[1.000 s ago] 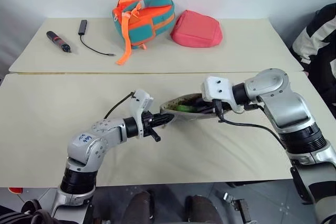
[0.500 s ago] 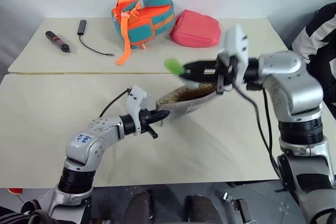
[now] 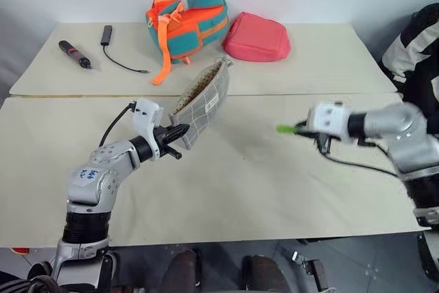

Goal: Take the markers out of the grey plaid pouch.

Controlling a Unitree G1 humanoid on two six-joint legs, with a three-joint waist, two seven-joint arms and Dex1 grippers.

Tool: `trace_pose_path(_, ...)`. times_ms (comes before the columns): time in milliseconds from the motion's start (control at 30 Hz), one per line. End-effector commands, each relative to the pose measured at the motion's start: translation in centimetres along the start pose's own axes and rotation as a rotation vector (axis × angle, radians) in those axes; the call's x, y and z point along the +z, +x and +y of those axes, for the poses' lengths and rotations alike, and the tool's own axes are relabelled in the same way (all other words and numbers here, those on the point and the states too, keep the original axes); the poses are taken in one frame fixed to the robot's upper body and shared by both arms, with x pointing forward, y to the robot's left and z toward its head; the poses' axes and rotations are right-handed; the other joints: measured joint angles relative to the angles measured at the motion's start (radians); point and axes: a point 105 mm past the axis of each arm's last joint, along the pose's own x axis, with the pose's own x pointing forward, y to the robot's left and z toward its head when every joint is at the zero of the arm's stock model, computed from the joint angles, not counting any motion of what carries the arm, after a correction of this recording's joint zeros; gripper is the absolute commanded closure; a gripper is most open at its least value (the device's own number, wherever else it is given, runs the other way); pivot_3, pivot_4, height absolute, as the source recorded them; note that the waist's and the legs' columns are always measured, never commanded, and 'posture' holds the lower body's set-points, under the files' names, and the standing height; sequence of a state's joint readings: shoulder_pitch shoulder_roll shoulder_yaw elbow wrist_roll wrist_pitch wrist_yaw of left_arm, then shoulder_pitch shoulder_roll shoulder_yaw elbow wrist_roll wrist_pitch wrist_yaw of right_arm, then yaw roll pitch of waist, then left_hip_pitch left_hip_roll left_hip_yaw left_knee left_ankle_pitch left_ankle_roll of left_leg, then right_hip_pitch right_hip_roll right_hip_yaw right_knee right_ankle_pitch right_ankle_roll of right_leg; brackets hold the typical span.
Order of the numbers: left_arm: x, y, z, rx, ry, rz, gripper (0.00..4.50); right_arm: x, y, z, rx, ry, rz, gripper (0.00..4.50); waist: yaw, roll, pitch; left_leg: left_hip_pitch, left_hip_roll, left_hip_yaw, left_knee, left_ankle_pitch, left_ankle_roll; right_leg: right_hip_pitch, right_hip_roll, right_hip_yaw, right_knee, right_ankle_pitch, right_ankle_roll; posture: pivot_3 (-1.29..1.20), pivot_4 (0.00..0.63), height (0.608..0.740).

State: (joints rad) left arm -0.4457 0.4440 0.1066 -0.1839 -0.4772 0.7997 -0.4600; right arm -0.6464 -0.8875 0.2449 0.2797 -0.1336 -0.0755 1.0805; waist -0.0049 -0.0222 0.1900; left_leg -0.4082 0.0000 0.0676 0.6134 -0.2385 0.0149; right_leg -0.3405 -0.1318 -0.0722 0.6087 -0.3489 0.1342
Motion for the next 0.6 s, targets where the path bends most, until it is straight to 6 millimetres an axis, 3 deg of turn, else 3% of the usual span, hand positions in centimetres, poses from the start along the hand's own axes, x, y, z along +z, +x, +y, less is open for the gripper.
trace_pose_path(33,0.9,0.1,-1.2,-0.051,0.015,-0.028,4.5,0.5,-0.1,-1.2,-0.082,-0.107,-0.003,4.08,-0.003,0.0,0.0,0.0,0.0,0.0,0.0,0.0,-0.001,0.0,0.0,0.0,0.001,0.0,0.0,0.0,0.15,0.74)
trace_pose_path(267,0.8,0.0,-1.5,-0.064,0.008,-0.022,4.5,1.0,0.4,-0.8,-0.077,-0.021,-0.069,4.08,0.003,0.0,0.0,0.002,0.003,-0.001,0.0,0.002,-0.004,0.001,0.001,0.0,0.002,0.0,-0.001,0.0,0.15,0.74)
trace_pose_path(300,0.8,0.0,-1.6,-0.07,0.006,-0.022,4.5,1.0,0.4,-0.7,-0.074,-0.022,-0.068,3.33,0.003,0.0,0.0,0.002,0.003,-0.001,0.0,0.002,-0.004,0.001,0.001,0.0,0.002,0.0,-0.001,0.0,0.15,0.74)
trace_pose_path(467,0.4,0.1,-2.0,-0.09,0.017,-0.005,4.5,3.3,-0.4,-0.9,-0.05,0.081,-0.192,1.68,0.005,0.0,0.0,0.001,0.002,-0.002,0.0,0.002,-0.003,0.001,0.0,-0.001,0.001,0.0,-0.001,0.0,0.15,0.74)
trace_pose_path(600,0.6,0.0,-2.3,-0.113,0.016,0.002,4.5,6.9,-2.1,-3.2,-0.101,0.144,-0.362,1.68,0.003,0.0,0.0,0.001,0.003,-0.002,0.0,0.001,-0.003,0.001,0.0,-0.001,0.001,0.0,-0.001,0.0,0.15,0.74)
